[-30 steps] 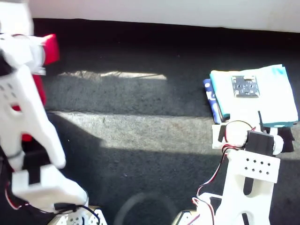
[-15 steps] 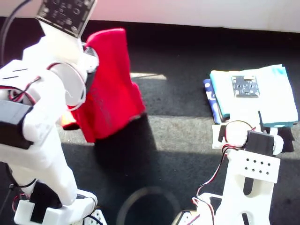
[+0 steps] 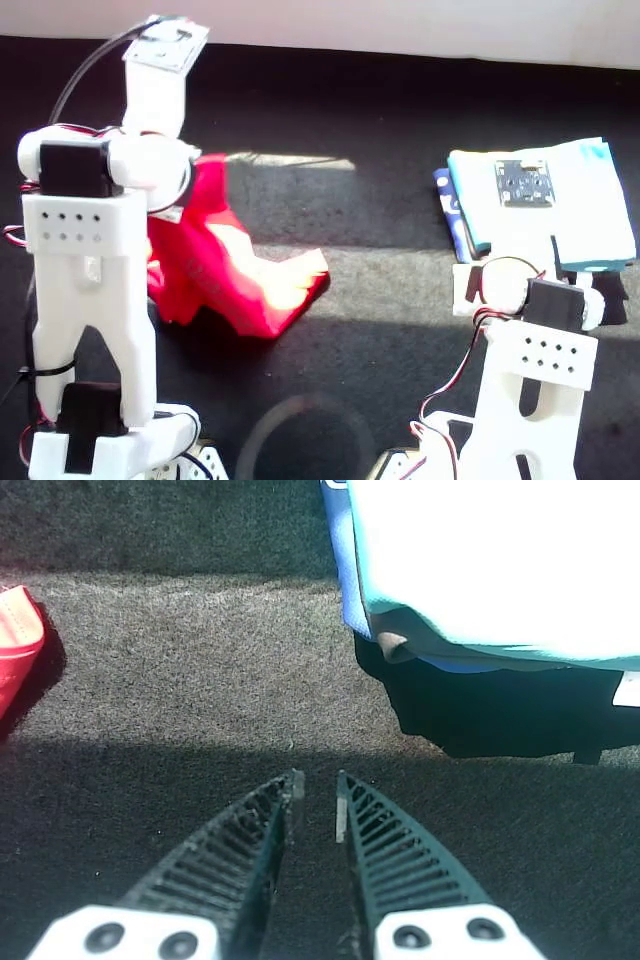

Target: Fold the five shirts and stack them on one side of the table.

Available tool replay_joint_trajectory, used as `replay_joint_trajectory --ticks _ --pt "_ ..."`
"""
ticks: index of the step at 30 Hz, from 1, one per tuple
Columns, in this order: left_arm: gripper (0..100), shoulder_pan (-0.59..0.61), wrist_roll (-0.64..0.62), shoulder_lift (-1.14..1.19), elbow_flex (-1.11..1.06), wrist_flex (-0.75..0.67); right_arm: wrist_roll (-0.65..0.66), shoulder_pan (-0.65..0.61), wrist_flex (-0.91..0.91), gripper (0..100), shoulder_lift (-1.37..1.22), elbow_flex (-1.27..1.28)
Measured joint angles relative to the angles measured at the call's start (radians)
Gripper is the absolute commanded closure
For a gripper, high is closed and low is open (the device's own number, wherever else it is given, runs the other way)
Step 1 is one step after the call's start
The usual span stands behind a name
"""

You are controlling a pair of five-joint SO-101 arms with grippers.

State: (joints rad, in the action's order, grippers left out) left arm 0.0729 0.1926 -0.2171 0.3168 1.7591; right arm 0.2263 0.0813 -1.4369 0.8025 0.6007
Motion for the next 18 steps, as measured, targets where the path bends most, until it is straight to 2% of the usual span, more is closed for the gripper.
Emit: replay_joint_trajectory --ticks 3,9,14,18 --pt "99 0.069 0.012 0.000 -0.106 0.000 0.000 0.000 0.000 93.0 0.000 0.000" --pt "99 0.276 0.192 0.000 -0.339 -0.002 0.000 -0.015 0.052 92.8 0.000 -0.005" --pt "99 0.456 0.351 0.000 -0.473 -0.005 -0.003 -0.178 0.046 92.8 -0.087 -0.094" --pt "99 0.609 0.448 0.002 -0.502 -0.008 -0.075 -0.324 0.023 92.8 -0.262 -0.261"
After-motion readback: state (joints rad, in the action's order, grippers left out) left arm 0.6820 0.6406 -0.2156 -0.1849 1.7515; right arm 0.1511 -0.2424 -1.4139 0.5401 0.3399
